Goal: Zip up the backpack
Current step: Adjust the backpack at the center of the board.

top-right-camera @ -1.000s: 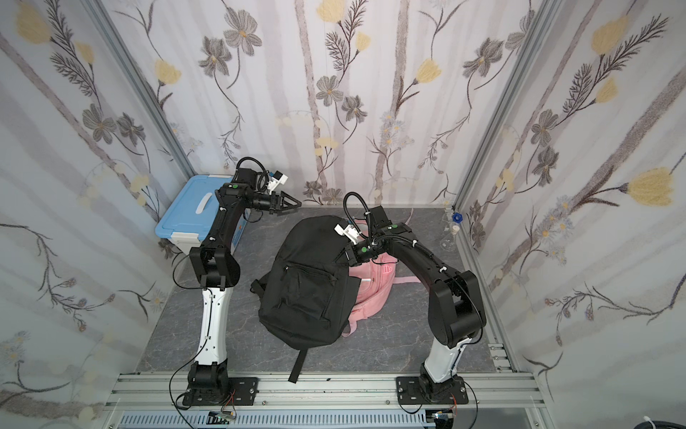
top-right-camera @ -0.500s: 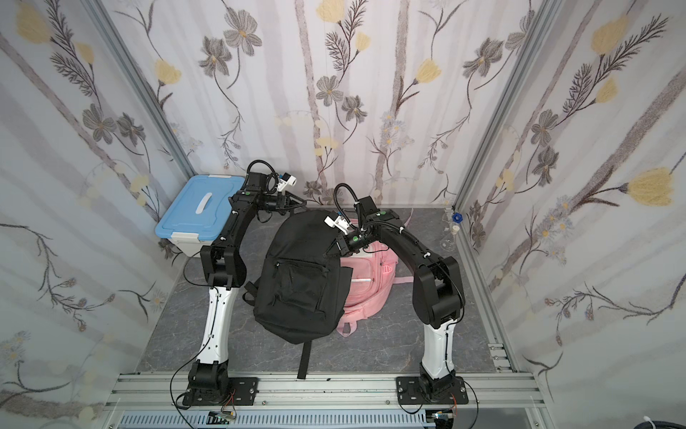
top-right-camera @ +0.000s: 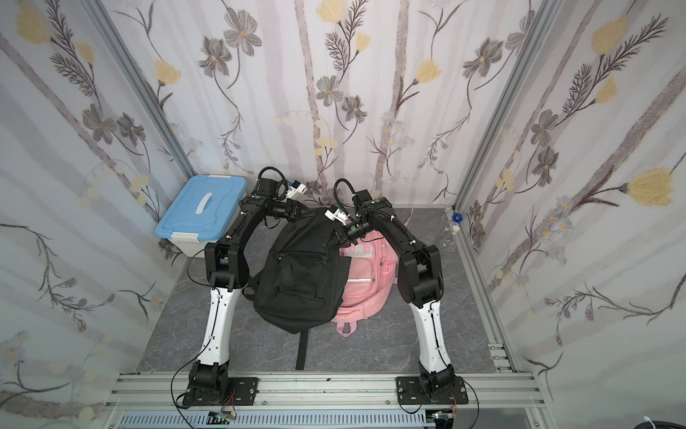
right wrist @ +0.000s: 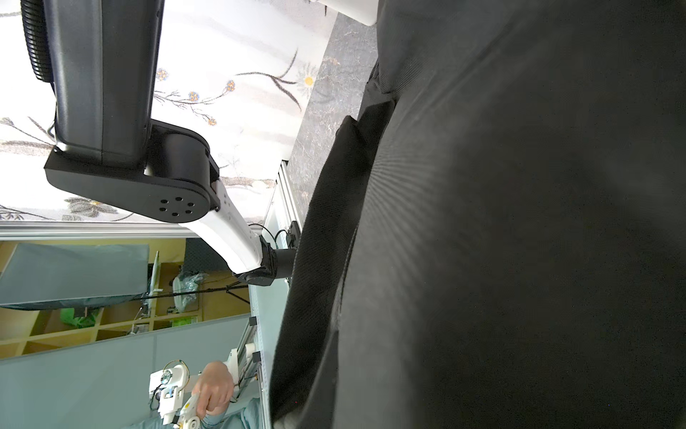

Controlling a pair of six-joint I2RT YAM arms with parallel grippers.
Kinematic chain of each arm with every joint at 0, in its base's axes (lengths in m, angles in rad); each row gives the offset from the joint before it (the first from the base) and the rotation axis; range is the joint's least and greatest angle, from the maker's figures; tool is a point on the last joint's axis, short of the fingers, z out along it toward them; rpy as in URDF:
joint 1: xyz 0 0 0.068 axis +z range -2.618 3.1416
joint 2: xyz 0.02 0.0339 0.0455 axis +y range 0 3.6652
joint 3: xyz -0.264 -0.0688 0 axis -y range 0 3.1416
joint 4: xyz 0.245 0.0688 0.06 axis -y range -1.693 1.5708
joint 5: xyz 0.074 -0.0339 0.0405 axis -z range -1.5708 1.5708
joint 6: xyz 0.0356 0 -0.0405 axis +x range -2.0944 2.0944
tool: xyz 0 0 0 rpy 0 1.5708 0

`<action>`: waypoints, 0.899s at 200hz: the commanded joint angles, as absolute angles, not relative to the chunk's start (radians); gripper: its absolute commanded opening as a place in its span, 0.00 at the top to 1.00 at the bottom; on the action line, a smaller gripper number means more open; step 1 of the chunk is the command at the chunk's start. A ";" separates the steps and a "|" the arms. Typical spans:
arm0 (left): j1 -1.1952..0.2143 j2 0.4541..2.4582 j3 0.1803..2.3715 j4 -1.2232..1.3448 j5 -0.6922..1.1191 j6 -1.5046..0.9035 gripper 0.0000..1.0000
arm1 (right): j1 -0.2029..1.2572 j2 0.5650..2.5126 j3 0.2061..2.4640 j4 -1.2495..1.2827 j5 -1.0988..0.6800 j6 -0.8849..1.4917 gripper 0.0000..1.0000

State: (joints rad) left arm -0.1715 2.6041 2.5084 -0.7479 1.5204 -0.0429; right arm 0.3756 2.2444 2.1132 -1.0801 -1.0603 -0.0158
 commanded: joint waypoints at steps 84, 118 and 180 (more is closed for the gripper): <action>-0.151 2.462 2.454 -1.103 1.573 0.286 1.00 | 0.347 2.187 2.151 -1.144 -1.023 -0.112 0.68; -0.170 2.472 2.485 -1.254 1.487 0.408 1.00 | 0.333 2.074 2.088 -1.045 -0.779 0.000 0.04; -0.179 2.518 2.588 -1.354 1.475 0.452 1.00 | 0.254 1.857 1.881 -0.659 -0.440 0.346 0.00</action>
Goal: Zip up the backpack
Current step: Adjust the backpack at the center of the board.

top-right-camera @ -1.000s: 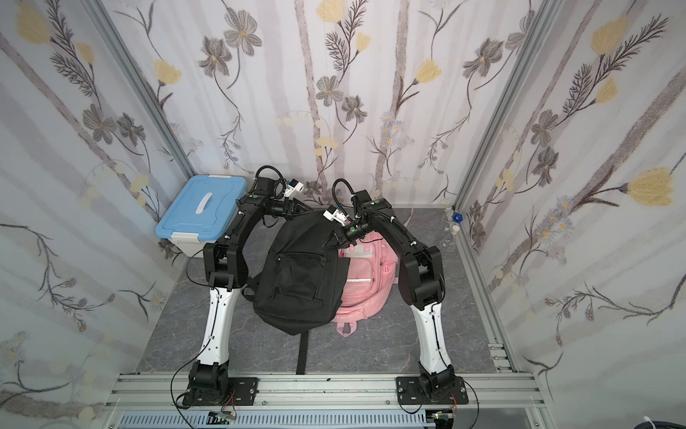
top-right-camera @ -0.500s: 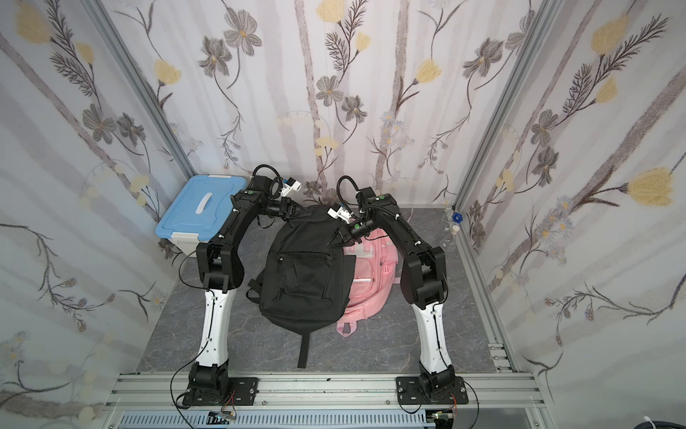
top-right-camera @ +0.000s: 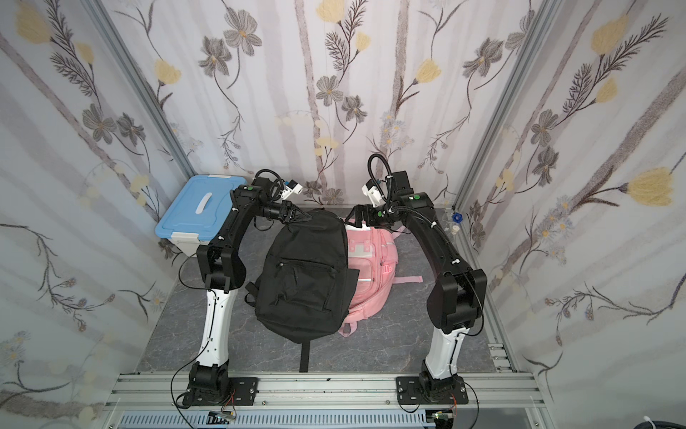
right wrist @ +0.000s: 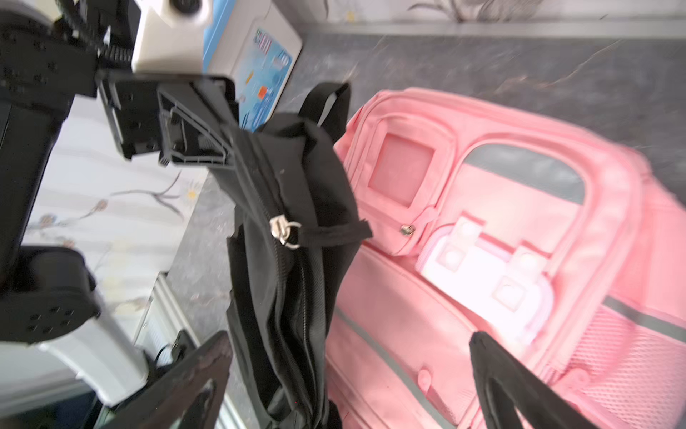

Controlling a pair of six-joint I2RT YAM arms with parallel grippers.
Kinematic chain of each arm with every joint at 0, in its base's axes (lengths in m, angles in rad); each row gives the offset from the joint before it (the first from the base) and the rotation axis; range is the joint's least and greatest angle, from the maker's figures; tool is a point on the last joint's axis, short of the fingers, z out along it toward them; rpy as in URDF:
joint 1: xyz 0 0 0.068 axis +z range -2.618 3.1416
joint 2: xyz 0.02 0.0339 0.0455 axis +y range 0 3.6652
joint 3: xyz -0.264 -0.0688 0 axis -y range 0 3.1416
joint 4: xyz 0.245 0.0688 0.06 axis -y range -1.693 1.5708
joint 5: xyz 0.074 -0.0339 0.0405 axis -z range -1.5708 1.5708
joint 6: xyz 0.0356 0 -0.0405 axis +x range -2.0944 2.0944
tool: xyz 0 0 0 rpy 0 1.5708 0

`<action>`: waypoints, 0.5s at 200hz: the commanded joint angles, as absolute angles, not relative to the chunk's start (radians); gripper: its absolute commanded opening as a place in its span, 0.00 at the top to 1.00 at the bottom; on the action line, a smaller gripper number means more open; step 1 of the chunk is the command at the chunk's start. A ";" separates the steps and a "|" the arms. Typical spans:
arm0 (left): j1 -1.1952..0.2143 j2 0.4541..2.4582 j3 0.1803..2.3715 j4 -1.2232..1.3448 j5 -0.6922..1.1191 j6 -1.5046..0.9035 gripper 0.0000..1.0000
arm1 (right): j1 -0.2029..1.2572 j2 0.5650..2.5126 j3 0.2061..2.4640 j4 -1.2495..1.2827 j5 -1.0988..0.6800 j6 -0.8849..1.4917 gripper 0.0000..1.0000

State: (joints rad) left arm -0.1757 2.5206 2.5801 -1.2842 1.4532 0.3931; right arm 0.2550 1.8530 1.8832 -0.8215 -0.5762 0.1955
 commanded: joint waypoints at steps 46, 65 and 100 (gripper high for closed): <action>-0.202 2.502 2.562 -1.319 1.454 0.434 1.00 | 0.256 1.798 1.626 -0.170 -0.405 0.754 0.00; -0.203 2.505 2.554 -1.290 1.448 0.404 1.00 | 0.263 1.778 1.528 0.000 -0.385 0.906 0.00; -0.204 2.511 2.542 -1.237 1.444 0.357 1.00 | 0.308 1.831 1.518 0.104 -0.419 1.052 0.00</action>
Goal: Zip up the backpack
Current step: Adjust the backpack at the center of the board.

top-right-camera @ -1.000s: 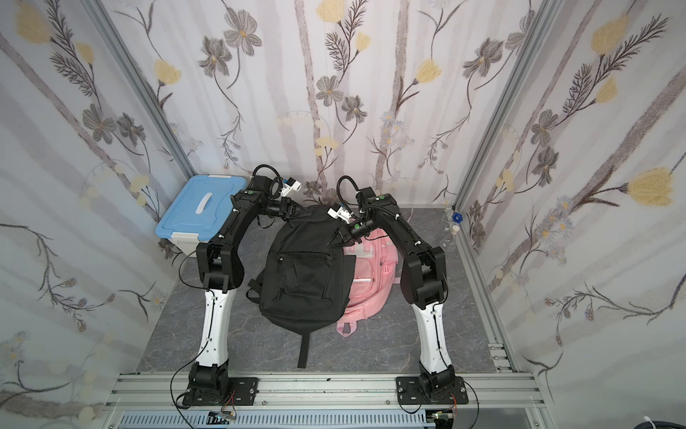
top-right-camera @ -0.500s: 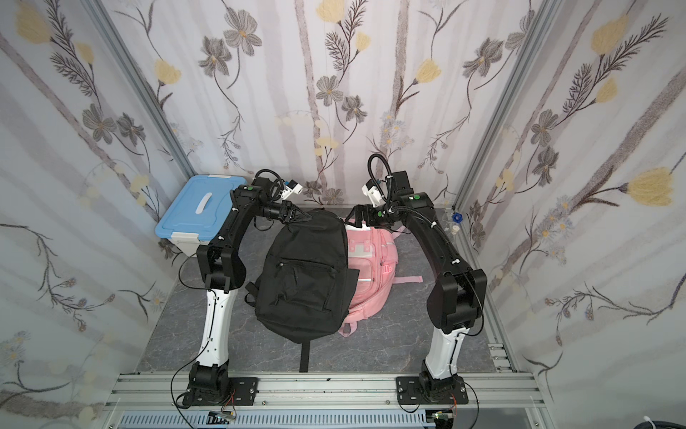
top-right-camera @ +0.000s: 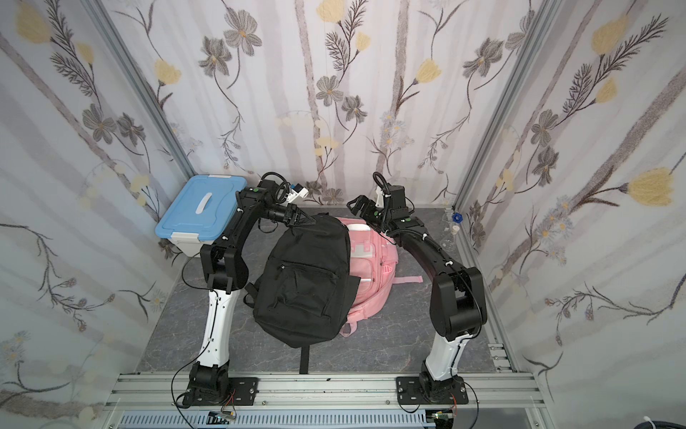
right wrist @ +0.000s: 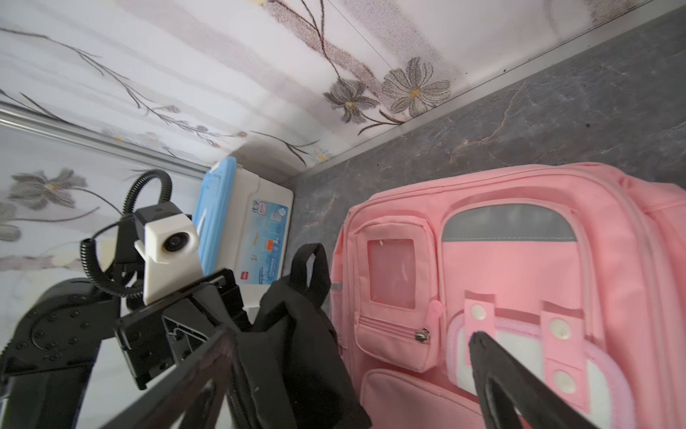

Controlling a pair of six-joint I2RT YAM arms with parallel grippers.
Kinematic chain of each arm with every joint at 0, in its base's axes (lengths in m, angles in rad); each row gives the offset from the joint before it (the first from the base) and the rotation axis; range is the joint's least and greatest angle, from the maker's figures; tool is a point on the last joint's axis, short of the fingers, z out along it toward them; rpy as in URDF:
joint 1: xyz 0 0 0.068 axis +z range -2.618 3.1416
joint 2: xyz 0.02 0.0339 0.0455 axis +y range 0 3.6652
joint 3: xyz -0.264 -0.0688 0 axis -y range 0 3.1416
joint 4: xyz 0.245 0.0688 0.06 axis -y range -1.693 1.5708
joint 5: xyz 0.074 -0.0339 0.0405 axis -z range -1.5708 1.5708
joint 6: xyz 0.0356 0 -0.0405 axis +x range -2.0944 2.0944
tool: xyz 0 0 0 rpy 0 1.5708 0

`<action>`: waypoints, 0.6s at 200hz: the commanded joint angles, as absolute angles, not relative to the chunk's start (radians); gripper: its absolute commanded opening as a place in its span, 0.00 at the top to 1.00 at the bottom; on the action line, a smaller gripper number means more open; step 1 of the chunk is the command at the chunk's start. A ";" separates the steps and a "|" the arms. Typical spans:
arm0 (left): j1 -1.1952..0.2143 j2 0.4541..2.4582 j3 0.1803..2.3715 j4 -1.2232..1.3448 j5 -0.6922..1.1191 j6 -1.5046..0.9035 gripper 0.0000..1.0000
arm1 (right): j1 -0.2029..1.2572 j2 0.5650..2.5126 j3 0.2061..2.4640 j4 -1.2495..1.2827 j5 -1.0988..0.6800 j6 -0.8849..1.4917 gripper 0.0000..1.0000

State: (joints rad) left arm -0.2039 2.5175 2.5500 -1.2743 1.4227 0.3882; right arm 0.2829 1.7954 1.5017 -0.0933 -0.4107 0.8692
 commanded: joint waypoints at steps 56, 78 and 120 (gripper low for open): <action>-0.203 2.508 2.533 -1.203 1.445 0.327 1.00 | 0.375 1.914 1.573 0.099 -0.446 1.058 0.05; -0.202 2.505 2.531 -1.199 1.442 0.326 1.00 | 0.378 1.897 1.574 0.048 -0.443 1.019 0.10; -0.198 2.511 2.531 -1.181 1.436 0.304 1.00 | 0.379 1.865 1.539 0.064 -0.514 1.012 0.41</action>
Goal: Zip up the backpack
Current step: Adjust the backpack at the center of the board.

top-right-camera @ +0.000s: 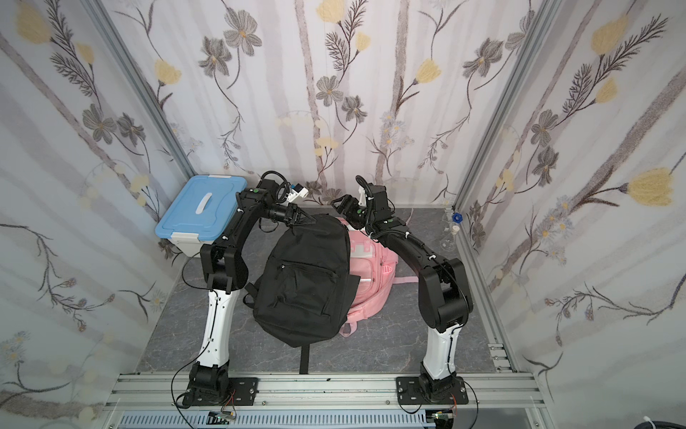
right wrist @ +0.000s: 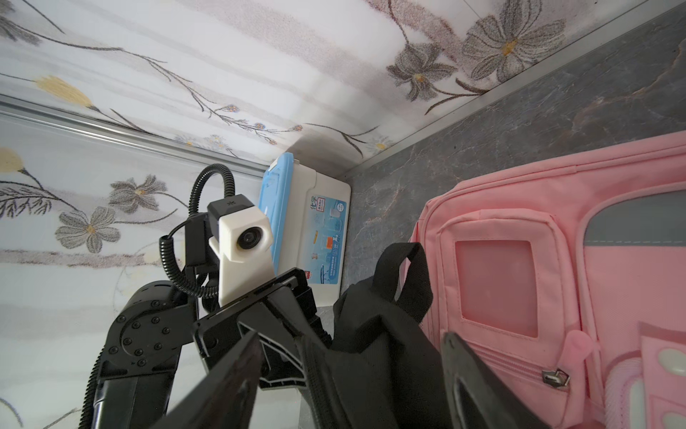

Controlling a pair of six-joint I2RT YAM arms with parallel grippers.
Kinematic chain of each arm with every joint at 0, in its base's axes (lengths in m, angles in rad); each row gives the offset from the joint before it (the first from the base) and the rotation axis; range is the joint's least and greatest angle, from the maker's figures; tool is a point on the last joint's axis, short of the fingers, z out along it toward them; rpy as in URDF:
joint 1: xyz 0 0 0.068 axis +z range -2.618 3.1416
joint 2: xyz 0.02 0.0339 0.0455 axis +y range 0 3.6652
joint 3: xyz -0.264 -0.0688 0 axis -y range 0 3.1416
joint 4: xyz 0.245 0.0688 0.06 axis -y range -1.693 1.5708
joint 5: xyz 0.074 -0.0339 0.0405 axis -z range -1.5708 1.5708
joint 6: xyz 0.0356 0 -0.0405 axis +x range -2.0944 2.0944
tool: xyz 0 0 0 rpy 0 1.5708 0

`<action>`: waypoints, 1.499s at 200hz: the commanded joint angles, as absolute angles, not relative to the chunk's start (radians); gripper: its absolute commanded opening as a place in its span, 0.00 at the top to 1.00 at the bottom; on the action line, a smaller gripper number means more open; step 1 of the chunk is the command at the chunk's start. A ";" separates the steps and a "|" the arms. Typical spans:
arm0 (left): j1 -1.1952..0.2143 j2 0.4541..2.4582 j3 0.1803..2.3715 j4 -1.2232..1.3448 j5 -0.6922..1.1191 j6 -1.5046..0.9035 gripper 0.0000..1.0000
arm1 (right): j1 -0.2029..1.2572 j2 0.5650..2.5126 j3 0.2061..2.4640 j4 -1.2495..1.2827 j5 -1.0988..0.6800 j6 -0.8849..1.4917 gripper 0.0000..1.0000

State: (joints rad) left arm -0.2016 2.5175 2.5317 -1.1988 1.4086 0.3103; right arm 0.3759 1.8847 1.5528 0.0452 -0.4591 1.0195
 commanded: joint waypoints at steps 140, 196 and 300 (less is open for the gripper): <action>-0.195 2.491 2.522 -1.151 1.425 0.275 1.00 | 0.385 1.846 1.505 -0.009 -0.514 0.961 0.52; -0.196 2.479 2.520 -1.148 1.431 0.275 1.00 | 0.318 1.773 1.436 -0.084 -0.439 0.890 0.17; -0.196 2.480 2.520 -1.128 1.434 0.253 1.00 | 0.330 1.764 1.292 0.204 -0.510 1.284 0.09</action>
